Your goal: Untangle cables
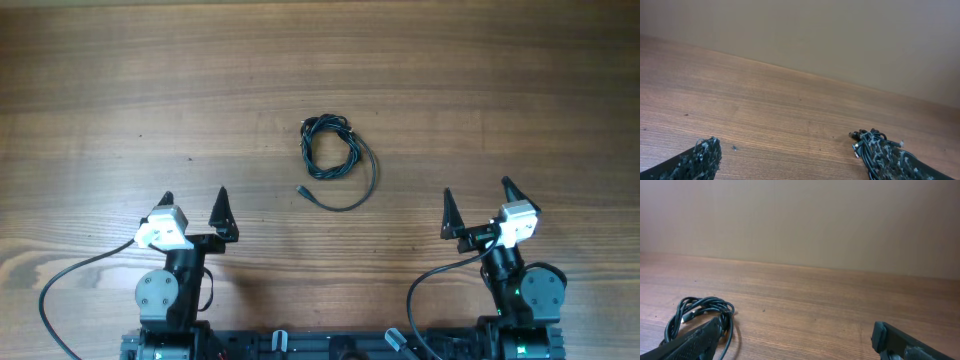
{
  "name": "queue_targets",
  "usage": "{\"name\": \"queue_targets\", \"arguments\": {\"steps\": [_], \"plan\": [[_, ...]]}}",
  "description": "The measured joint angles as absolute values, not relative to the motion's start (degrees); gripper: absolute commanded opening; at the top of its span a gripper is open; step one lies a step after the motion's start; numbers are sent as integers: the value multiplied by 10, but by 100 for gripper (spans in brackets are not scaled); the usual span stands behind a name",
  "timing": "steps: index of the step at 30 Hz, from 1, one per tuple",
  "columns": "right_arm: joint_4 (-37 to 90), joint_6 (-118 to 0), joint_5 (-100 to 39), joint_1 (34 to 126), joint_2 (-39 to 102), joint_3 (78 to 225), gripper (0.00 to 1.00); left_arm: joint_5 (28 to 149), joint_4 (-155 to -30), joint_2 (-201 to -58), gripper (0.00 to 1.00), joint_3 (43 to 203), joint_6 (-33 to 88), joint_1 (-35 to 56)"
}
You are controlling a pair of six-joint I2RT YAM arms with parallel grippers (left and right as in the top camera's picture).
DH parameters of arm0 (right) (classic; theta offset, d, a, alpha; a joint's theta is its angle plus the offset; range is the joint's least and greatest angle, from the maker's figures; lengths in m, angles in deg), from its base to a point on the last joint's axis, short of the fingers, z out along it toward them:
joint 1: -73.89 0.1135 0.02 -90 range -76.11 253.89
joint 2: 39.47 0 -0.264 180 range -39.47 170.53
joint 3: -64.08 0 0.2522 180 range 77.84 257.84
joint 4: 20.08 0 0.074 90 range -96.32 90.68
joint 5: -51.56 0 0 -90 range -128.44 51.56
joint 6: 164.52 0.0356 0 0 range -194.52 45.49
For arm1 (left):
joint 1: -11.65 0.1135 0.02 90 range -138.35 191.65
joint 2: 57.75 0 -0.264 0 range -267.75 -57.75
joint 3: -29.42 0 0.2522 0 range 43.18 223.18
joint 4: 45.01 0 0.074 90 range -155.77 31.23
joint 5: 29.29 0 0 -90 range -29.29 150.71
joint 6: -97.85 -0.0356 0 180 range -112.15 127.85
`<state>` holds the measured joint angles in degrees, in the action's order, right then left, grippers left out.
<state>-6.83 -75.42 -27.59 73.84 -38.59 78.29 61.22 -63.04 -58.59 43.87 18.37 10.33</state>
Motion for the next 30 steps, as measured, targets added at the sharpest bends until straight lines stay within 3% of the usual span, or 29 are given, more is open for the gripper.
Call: {"name": "queue_targets", "arguments": {"steps": [30], "plan": [[-72, -732, -242, 738, -386, 783, 100, 612, -630, -586, 100, 439, 184, 103]]}}
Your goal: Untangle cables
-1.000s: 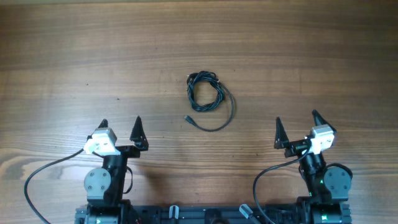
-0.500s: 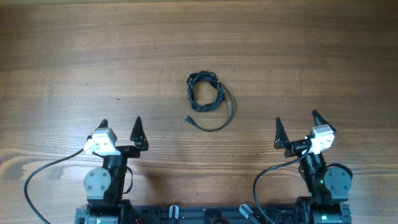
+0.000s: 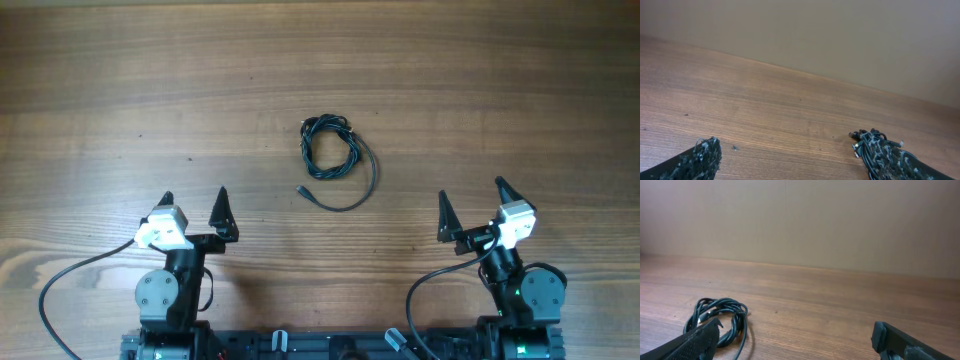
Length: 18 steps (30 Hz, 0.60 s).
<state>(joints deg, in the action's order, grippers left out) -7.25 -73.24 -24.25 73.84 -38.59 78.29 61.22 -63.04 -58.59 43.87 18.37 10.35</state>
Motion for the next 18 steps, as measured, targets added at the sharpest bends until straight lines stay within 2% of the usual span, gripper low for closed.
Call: {"name": "queue_targets", "arguments": {"steps": [18], "plan": [[-52, -720, -185, 738, -385, 784, 100, 612, -630, -586, 100, 439, 184, 103]]}}
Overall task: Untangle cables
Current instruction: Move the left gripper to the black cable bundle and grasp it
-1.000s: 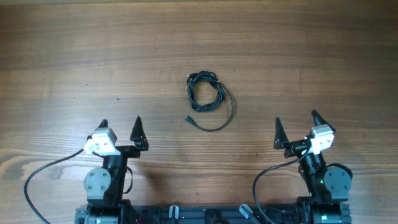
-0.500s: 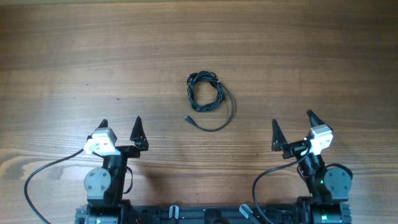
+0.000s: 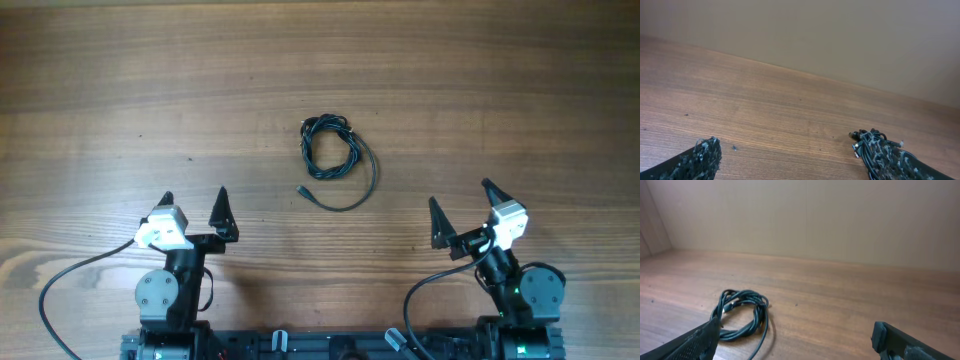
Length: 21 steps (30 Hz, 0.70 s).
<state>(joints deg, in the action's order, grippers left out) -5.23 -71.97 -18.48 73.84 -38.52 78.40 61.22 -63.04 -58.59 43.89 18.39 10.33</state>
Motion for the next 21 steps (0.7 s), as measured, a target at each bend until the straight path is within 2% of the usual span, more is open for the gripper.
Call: {"name": "queue_targets", "arguments": {"steps": [11, 16, 21], "plan": [[-46, -723, -182, 738, -310, 845, 100, 612, -639, -681, 100, 505, 184, 103], [-10, -731, -172, 738, -249, 911, 100, 617, -650, -817, 100, 613, 181, 103], [72, -738, -157, 738, -166, 1026, 100, 638, -756, -976, 100, 779, 180, 103]]}}
